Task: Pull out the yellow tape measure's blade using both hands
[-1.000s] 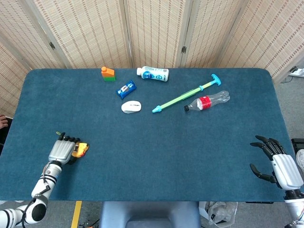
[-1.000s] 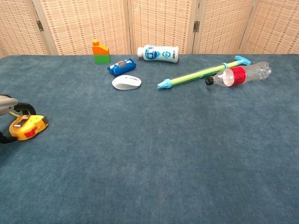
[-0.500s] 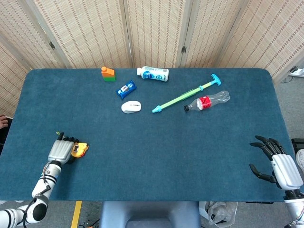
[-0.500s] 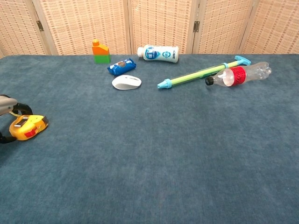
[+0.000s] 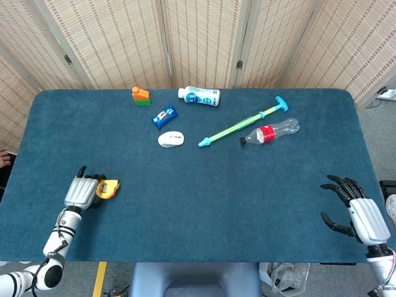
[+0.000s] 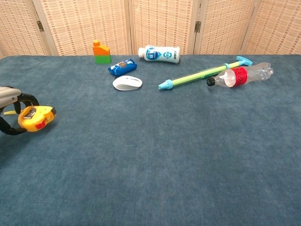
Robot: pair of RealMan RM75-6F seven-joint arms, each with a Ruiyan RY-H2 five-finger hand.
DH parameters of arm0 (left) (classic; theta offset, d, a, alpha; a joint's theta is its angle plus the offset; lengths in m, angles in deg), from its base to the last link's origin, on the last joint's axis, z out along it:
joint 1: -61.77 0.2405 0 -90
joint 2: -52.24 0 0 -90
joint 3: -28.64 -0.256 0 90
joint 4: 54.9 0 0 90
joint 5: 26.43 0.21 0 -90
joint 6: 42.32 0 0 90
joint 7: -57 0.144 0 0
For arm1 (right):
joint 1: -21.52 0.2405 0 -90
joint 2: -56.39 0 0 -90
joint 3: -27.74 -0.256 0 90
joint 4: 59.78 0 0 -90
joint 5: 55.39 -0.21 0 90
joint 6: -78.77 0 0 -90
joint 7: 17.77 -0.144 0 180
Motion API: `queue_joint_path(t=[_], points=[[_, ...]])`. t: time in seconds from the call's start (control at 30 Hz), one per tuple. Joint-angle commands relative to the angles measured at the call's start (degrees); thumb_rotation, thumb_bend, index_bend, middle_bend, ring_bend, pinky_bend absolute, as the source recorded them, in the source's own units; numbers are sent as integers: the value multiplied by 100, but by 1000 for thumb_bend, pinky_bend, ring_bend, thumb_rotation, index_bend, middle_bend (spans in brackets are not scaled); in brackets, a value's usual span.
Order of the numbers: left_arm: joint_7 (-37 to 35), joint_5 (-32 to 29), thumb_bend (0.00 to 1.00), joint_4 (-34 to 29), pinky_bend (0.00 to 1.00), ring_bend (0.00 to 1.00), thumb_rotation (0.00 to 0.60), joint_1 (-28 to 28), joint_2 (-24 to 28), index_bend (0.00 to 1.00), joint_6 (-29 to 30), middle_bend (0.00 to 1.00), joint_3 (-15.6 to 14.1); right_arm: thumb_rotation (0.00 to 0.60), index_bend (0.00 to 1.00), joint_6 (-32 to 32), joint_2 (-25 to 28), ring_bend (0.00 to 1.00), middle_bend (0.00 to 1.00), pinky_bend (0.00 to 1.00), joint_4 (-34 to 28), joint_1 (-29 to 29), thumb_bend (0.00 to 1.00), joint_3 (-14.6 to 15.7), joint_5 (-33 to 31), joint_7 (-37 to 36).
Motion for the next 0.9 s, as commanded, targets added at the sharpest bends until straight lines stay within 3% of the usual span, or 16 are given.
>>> queue_joint_path(t=[0.03, 0.2, 0.5, 0.67, 0.9], points=[[-174, 60, 340, -137, 82, 376, 600, 6, 53, 516, -53, 490, 58, 600, 243, -111, 43, 139, 162, 88, -40, 118, 360, -42, 45, -42], [-442, 163, 341, -531, 91, 386, 600, -30, 257, 518, -129, 497, 191, 600, 243, -293, 119, 139, 162, 88, -190, 394, 361, -166, 168, -71], [-223, 69, 342, -1532, 91, 393, 600, -123, 651, 519, 140, 502, 470, 600, 247, -940, 102, 138, 162, 87, -663, 1235, 362, -540, 324, -308], [-74, 68, 342, -2133, 90, 395, 600, -177, 880, 519, 330, 502, 608, 600, 303, -1481, 23, 136, 162, 87, -964, 1747, 361, -786, 117, -229], [97, 109, 342, -2813, 90, 404, 600, -344, 1057, 518, 478, 506, 803, 600, 361, -2557, -235, 137, 162, 88, -1200, 2624, 360, -1207, -678, -171]])
